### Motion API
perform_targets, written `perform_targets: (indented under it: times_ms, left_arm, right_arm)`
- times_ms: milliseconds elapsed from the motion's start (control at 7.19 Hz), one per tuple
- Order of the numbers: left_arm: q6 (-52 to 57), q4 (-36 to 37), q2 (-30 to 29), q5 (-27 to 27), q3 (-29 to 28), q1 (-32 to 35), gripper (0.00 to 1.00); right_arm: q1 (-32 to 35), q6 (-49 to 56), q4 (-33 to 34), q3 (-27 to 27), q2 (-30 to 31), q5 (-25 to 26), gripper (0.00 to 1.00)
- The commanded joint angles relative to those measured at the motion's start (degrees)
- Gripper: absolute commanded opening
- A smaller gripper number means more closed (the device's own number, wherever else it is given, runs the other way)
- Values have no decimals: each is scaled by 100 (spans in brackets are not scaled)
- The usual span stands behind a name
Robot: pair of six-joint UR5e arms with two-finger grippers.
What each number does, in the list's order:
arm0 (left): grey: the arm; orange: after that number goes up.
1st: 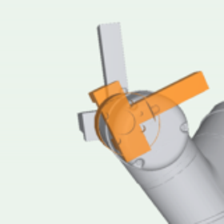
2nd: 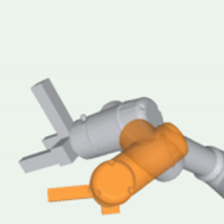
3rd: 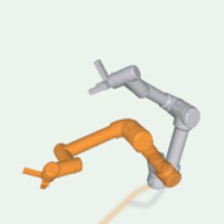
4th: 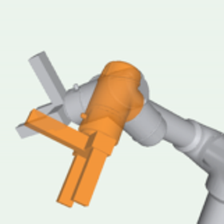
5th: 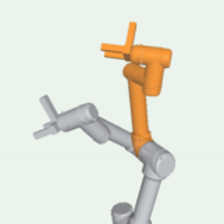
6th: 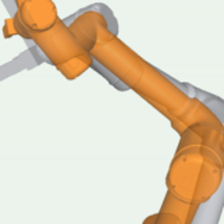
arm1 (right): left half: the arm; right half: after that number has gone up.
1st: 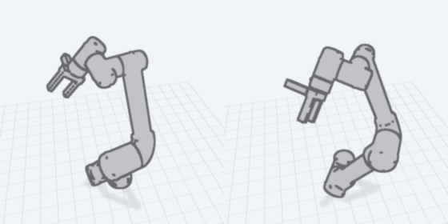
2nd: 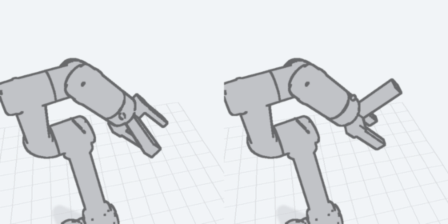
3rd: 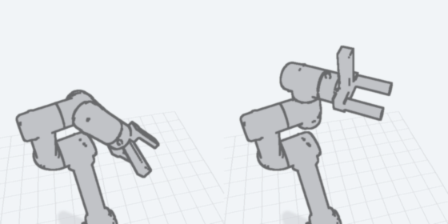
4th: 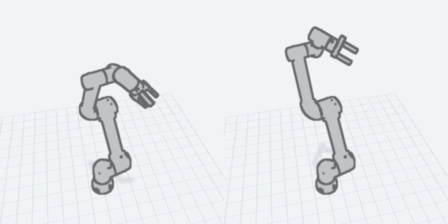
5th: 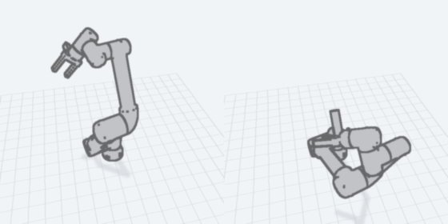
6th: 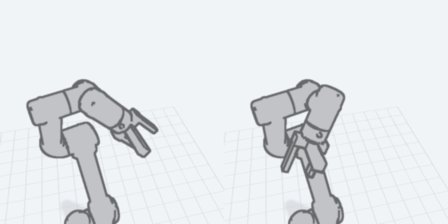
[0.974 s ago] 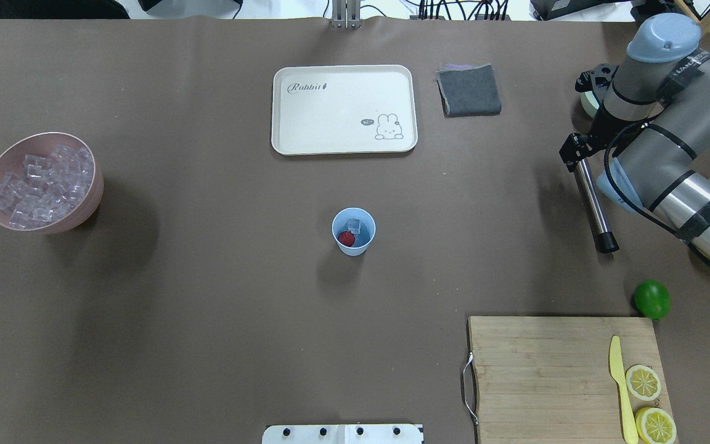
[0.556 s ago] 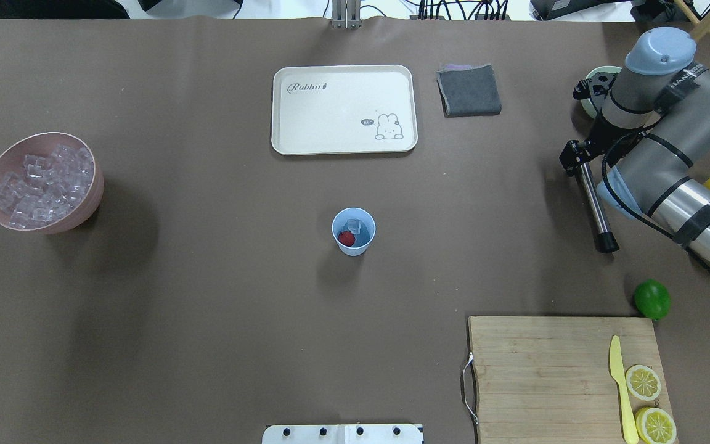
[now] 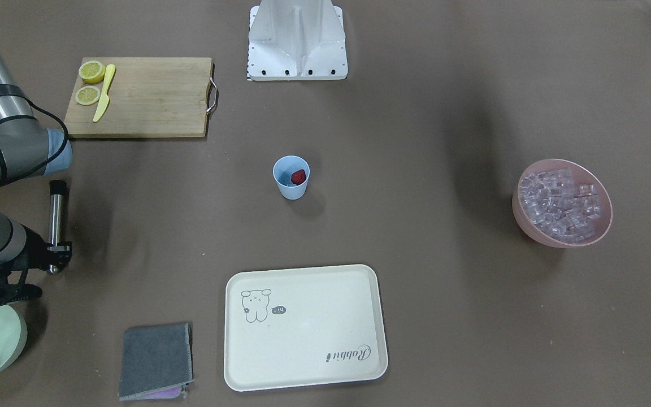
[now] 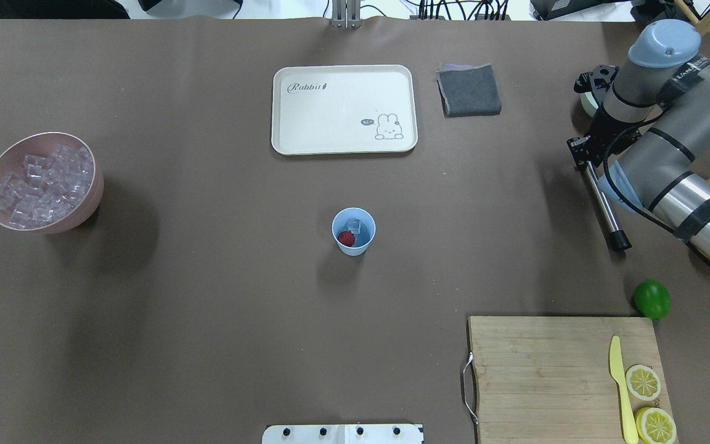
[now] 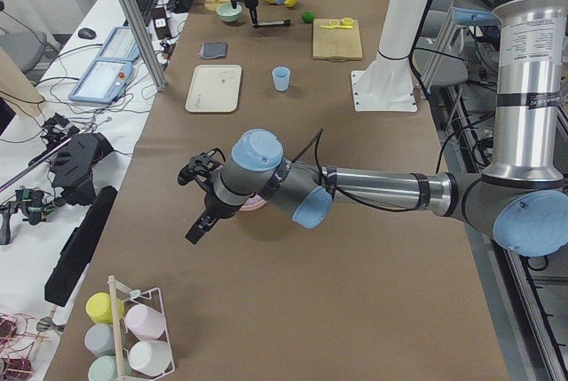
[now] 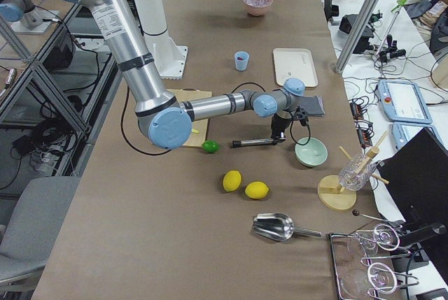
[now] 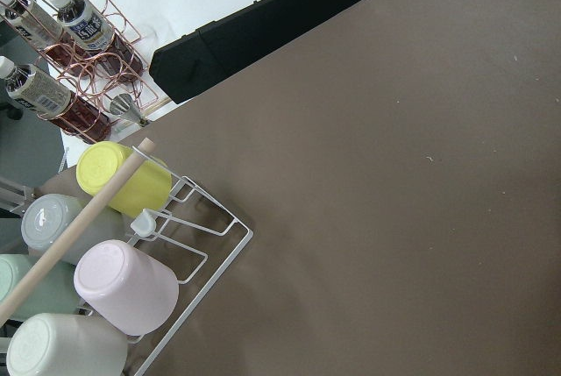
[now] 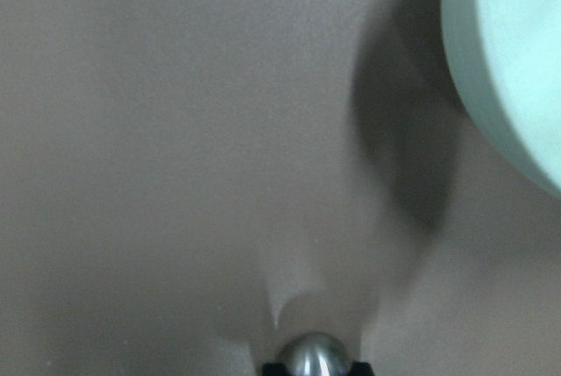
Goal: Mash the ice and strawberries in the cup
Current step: 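Grasp the top of the steel pestle with the right gripper, then lift the steel pestle upright and carry it toward the blue cup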
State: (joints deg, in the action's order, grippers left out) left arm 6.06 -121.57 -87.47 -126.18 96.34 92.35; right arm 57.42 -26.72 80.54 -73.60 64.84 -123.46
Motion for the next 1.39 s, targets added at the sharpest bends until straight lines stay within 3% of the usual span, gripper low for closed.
perform_targets:
  times_ms: [0, 835, 1252]
  left_arm:
    - [9, -7, 1, 5, -2, 3, 97]
    - [-18, 124, -51, -47, 7, -33, 97]
    - [-44, 134, 54, -65, -19, -50, 97]
  right_arm:
    - [-3, -9, -29, -49, -6, -3, 0]
    - [603, -350, -38, -1356, -480, 93, 0]
    - [674, -1272, -65, -2525, -716, 681, 0]
